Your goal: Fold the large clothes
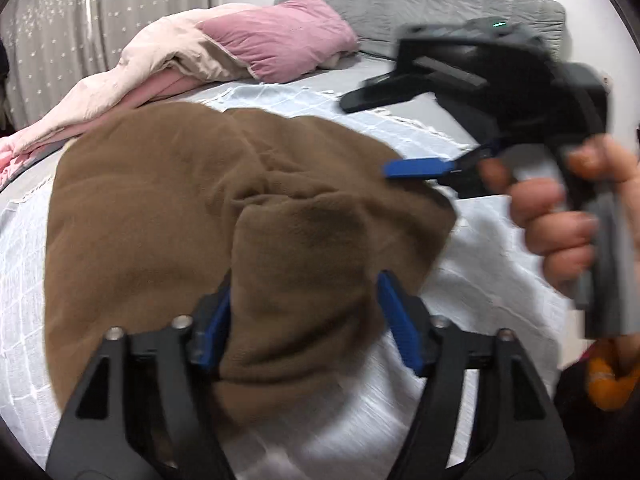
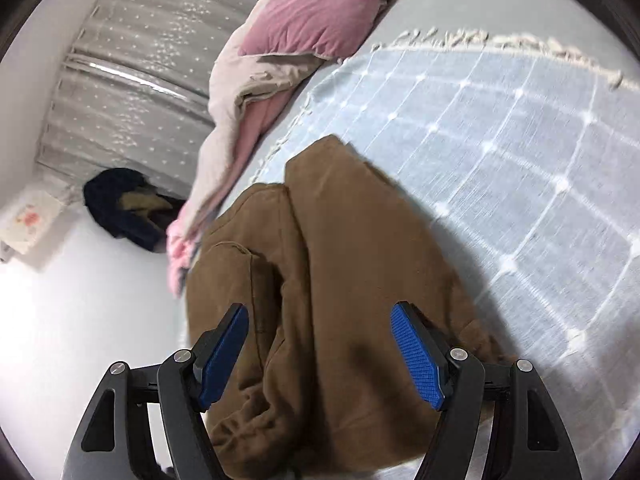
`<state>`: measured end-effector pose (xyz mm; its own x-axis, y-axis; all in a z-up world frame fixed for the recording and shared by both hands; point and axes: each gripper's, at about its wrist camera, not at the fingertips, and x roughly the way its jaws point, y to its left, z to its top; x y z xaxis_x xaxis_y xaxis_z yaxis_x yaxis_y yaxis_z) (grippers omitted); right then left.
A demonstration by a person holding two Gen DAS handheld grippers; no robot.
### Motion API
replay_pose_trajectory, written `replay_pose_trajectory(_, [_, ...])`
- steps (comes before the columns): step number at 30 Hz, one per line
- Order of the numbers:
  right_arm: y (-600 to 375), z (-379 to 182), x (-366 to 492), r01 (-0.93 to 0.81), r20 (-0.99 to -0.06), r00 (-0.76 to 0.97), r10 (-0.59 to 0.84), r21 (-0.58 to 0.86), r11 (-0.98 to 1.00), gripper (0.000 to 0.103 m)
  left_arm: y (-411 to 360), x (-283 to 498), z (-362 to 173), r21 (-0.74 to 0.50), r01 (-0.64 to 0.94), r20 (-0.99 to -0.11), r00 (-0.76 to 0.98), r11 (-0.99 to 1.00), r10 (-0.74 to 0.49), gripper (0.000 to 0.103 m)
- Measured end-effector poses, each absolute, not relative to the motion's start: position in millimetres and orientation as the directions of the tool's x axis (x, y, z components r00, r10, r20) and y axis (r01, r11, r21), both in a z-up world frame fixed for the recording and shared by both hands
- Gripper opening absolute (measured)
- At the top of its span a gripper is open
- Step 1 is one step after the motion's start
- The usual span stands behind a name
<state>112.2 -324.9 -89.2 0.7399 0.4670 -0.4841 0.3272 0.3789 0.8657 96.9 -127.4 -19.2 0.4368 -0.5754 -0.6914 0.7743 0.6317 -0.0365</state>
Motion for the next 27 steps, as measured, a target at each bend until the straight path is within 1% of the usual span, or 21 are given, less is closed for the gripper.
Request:
replay_pose_trajectory(3, [-317, -84, 116, 0.288, -0.458, 0.729, 0.509, 0.879, 0.379, 0.075, -99, 91, 3, -0.125, 0.782, -0.663, 0.392, 0.610, -0.638, 0.078])
replay_pose_trajectory(5, [-310, -81, 121, 0.259, -0.439, 0.717, 0.541, 0.889, 0.377, 0.075, -74, 92, 14, -0.181, 0.767, -0.635, 0.387, 0.616, -0.668, 0.084])
replay_pose_trajectory(6, [-307, -80, 123, 0.249, -0.431, 0.708, 0.559, 0.894, 0.373, 0.075, -60, 92, 19, -0.194, 0.738, -0.624, 0.416, 0.646, -0.662, 0.090])
replay_pose_trajectory(7, [-304, -80, 126, 0.240, -0.422, 0.696, 0.582, 0.899, 0.365, 0.077, -50, 92, 21, -0.197, 0.700, -0.619, 0.454, 0.686, -0.641, 0.094])
replay_pose_trajectory(9, [-297, -83, 128, 0.233, -0.405, 0.666, 0.627, 0.911, 0.341, 0.083, -36, 95, 23, -0.205, 0.638, -0.620, 0.502, 0.742, -0.603, 0.094])
replay_pose_trajectory(10, [-292, -87, 133, 0.230, -0.389, 0.652, 0.651, 0.920, 0.319, 0.084, -28, 99, 19, -0.214, 0.621, -0.621, 0.510, 0.754, -0.595, 0.095])
replay_pose_trajectory(12, [-285, -92, 145, 0.221, -0.359, 0.627, 0.692, 0.933, 0.284, 0.084, -8, 112, 12, -0.247, 0.559, -0.637, 0.522, 0.792, -0.567, 0.095])
replay_pose_trajectory(14, [-279, -90, 164, 0.189, -0.343, 0.603, 0.720, 0.939, 0.289, 0.084, 7, 123, 4, -0.289, 0.505, -0.650, 0.520, 0.813, -0.554, 0.095])
replay_pose_trajectory(15, [-276, -89, 176, 0.181, -0.356, 0.589, 0.725, 0.933, 0.311, 0.084, 13, 126, 0, -0.310, 0.486, -0.650, 0.519, 0.817, -0.555, 0.095])
replay_pose_trajectory(18, [-270, -94, 200, 0.210, -0.454, 0.576, 0.679, 0.886, 0.415, 0.084, 25, 136, -12, -0.363, 0.442, -0.646, 0.515, 0.821, -0.563, 0.095])
replay_pose_trajectory(20, [-263, -99, 212, 0.199, -0.454, 0.557, 0.696, 0.886, 0.419, 0.074, 30, 146, -21, -0.386, 0.405, -0.658, 0.509, 0.829, -0.555, 0.095])
replay_pose_trajectory(21, [-260, -102, 220, 0.193, -0.451, 0.545, 0.707, 0.888, 0.418, 0.061, 33, 150, -24, -0.392, 0.391, -0.663, 0.508, 0.832, -0.551, 0.095])
replay_pose_trajectory(22, [-256, -103, 226, 0.186, -0.451, 0.541, 0.710, 0.887, 0.422, 0.042, 34, 155, -27, -0.399, 0.376, -0.667, 0.506, 0.836, -0.546, 0.095])
replay_pose_trajectory(24, [-249, -94, 236, 0.137, -0.434, 0.554, 0.710, 0.889, 0.436, 0.024, 38, 162, -30, -0.417, 0.344, -0.674, 0.504, 0.841, -0.540, 0.095])
replay_pose_trajectory(25, [-247, -86, 238, 0.119, -0.436, 0.566, 0.700, 0.883, 0.453, 0.020, 39, 169, -28, -0.433, 0.332, -0.672, 0.501, 0.838, -0.545, 0.095])
replay_pose_trajectory(27, [-249, -53, 240, 0.050, -0.426, 0.612, 0.666, 0.861, 0.505, 0.017, 41, 175, -22, -0.465, 0.320, -0.657, 0.500, 0.825, -0.564, 0.095])
